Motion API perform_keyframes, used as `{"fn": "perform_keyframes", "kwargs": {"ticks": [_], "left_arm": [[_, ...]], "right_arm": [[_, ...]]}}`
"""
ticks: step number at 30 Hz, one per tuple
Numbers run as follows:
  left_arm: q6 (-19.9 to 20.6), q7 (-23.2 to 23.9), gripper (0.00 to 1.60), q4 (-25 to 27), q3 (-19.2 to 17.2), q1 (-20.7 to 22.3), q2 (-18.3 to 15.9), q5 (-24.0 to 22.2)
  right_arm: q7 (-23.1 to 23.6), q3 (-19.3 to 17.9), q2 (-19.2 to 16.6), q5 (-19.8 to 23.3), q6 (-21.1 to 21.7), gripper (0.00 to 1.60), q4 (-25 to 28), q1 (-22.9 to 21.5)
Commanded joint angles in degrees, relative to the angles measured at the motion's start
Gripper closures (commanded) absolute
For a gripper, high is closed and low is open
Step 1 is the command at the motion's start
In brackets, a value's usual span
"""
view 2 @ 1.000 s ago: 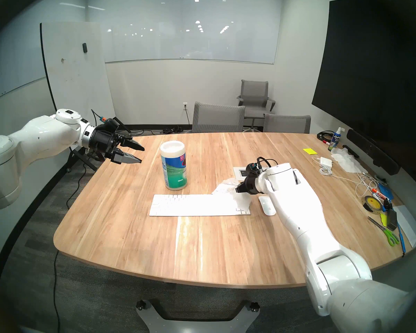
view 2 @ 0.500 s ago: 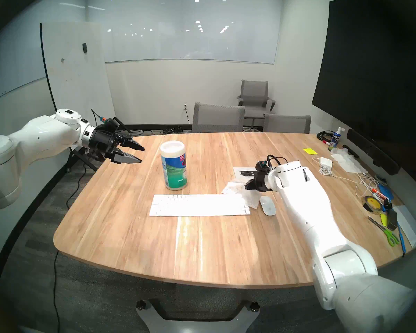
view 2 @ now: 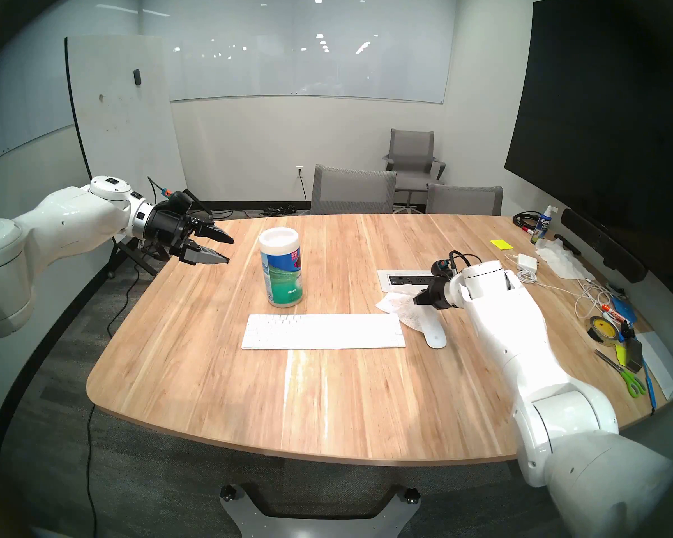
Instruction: Wipe the keyboards and mice with a disinfecting wipe, then set the wipe down
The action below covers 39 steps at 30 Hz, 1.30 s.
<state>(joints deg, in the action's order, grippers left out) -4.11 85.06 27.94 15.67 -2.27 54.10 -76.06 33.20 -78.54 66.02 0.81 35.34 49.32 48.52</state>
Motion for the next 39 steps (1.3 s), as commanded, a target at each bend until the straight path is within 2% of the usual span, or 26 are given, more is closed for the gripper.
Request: {"fn": "perform_keyframes", "kwargs": {"ticks": [1,9,15,39], "left_arm": [[0.10,-0.06,0.00,-0.09,-0.35,1.38,0.00,-0.45],[0.11,-0.06,0.00,-0.07,-0.26,1.42,0.00,-0.53],[0.10,-0.06,0.00,-0.07,-0.18,1.44,0.00,-0.60],[0.05,-0.06,0.00,-0.08,0.14,1.53,0.02,-0.87]], "right_arm": [[2.48,-0.89,-3.22,0.42,-1.20,1.60,1.11,-1.09],[5.32,-1.39,-5.30,0.69,-0.98,1.60,1.65,0.78],[7.43,-1.47,-6.89,0.76,-0.60,1.60,4.03,3.47],[8.91,-1.92,-7.20,0.73,0.84,1.60,8.62,7.69]]}}
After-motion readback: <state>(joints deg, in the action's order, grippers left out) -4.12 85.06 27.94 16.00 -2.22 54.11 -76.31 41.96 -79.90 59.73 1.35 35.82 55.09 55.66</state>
